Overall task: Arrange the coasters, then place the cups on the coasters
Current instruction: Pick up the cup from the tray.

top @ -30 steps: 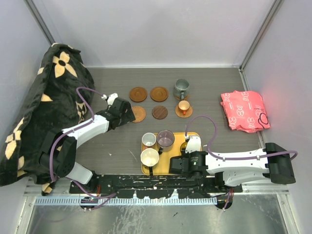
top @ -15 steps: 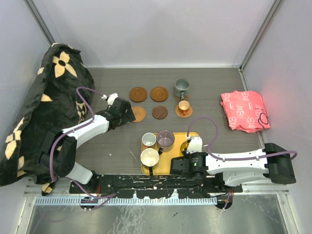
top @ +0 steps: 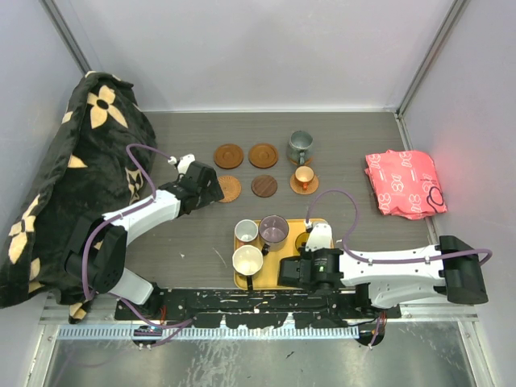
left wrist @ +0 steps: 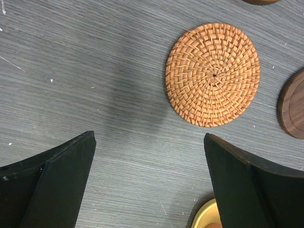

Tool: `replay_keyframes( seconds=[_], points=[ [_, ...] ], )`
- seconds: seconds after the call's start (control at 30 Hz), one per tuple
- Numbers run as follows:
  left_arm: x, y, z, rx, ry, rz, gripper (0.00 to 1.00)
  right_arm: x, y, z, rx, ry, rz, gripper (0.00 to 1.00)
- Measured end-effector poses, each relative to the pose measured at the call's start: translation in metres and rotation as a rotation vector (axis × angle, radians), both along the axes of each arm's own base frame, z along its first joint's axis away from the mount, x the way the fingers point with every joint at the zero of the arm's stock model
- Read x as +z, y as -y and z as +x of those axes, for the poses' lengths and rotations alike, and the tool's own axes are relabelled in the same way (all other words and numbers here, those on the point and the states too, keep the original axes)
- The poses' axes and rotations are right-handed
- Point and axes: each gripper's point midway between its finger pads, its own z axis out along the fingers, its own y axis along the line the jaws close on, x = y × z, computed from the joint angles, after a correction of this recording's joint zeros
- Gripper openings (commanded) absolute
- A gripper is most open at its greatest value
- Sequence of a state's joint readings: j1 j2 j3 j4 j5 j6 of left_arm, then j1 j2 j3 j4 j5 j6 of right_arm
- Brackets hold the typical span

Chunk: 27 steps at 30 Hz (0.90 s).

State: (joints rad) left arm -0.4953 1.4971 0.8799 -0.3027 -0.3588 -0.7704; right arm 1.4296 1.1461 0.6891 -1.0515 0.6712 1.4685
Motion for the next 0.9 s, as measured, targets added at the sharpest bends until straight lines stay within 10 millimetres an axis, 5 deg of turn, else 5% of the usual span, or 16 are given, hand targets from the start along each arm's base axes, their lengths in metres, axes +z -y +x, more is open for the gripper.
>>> replay_keyframes(
  seconds=[0.43,0.9],
  points=[
    [0.0,0.0,0.0,0.0,0.0,0.0,0.98,0.039,-0.023,0.011,0.042,0.052,0.0,0.01],
    [0.0,0.0,0.0,0.001,0.0,0.0,0.98,0.103,-0.042,0.045,0.077,0.207,-0.001,0.0]
  ],
)
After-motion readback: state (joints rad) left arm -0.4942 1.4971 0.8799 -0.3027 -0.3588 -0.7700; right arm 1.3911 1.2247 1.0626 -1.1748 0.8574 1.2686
